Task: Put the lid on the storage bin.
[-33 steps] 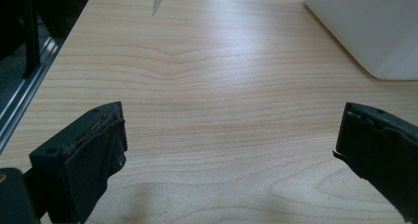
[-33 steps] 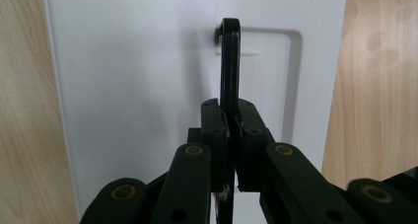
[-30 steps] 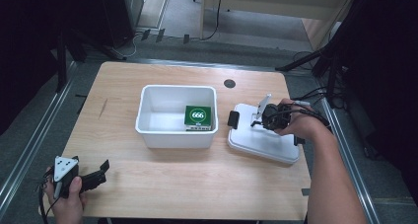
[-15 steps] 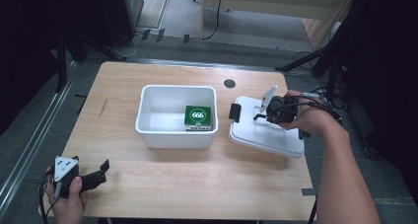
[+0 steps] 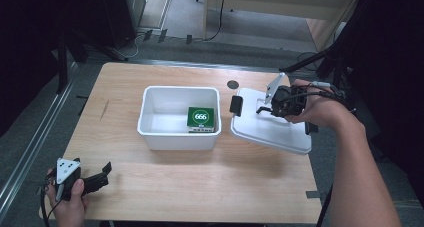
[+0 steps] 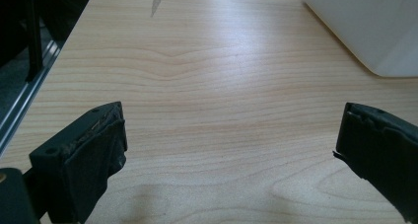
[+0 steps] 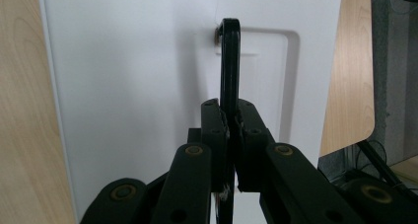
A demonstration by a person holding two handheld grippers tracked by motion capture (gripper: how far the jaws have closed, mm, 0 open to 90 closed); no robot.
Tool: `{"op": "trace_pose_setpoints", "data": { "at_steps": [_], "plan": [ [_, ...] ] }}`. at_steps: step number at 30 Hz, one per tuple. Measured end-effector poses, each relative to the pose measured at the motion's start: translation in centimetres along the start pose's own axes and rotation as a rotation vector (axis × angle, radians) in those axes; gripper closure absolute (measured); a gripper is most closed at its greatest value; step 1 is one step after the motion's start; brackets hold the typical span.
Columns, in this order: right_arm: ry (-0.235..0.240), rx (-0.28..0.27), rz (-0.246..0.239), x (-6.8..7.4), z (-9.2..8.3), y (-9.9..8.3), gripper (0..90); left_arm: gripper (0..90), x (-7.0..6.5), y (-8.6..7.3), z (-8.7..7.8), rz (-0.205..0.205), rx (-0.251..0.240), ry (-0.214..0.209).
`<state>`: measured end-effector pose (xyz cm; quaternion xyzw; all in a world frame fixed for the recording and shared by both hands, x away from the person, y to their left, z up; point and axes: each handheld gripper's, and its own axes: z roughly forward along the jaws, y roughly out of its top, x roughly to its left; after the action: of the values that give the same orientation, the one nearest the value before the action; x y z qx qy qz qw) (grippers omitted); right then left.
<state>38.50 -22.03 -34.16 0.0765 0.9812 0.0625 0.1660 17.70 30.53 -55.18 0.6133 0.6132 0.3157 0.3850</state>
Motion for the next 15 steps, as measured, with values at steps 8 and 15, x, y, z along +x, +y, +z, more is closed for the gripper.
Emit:
{"op": "trace_pose_setpoints", "data": {
  "at_steps": [8,15],
  "plan": [
    [-0.022,-0.035,-0.035,0.1,-2.9,2.3,85.4,0.0,-0.1,0.0,0.1,0.008,-0.001,0.002],
    [-0.023,-0.049,-0.068,0.6,-4.7,4.6,85.4,0.0,-0.1,0.0,0.1,0.015,0.002,0.0]
  ]
}}
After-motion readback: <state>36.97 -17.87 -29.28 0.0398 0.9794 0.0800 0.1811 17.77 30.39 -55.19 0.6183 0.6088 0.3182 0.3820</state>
